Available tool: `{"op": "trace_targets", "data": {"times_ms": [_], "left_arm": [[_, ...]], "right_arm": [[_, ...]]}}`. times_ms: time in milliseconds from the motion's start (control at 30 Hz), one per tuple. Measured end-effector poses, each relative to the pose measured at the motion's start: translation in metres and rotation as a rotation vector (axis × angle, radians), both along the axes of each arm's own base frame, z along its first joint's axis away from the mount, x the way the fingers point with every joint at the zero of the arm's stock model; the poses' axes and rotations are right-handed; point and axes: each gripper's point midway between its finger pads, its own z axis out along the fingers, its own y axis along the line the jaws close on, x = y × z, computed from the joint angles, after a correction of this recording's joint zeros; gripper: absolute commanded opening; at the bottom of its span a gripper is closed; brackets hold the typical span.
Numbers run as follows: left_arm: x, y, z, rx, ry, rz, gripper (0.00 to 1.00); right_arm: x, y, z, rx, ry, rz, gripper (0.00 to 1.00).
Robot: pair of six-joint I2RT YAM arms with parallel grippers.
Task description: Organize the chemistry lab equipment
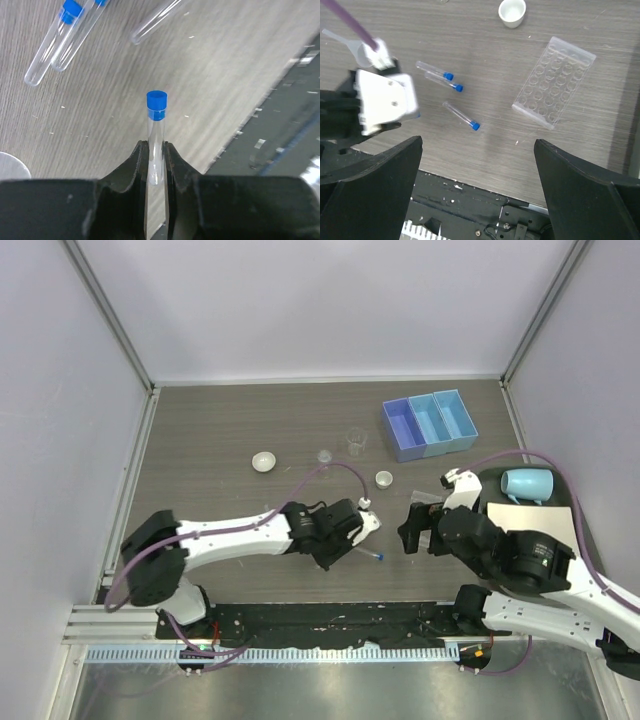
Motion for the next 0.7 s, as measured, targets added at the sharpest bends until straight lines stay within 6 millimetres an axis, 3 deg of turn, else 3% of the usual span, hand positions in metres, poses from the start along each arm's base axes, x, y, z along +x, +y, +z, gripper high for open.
{"op": "trace_targets", "data": {"times_ms": [200,500,700], "left_arm": [[-0.021,-0.015,0.055,-0.290,0.036,-0.018,0.06],[-0.050,-0.020,0.062,-0.518,0.177,-0.047,0.06],[-0.061,-0.024,0.093,-0.719,0.208,-0.092,0.07]], "right_arm": [[-0.012,0.015,-0.004,0.061,0.049,0.083,1.00],[-0.041,0.071,-0.005,0.131,0.200,0.332,0.95],[-0.053,0.103,-0.008,0.156,0.285,0.455,0.80]]}}
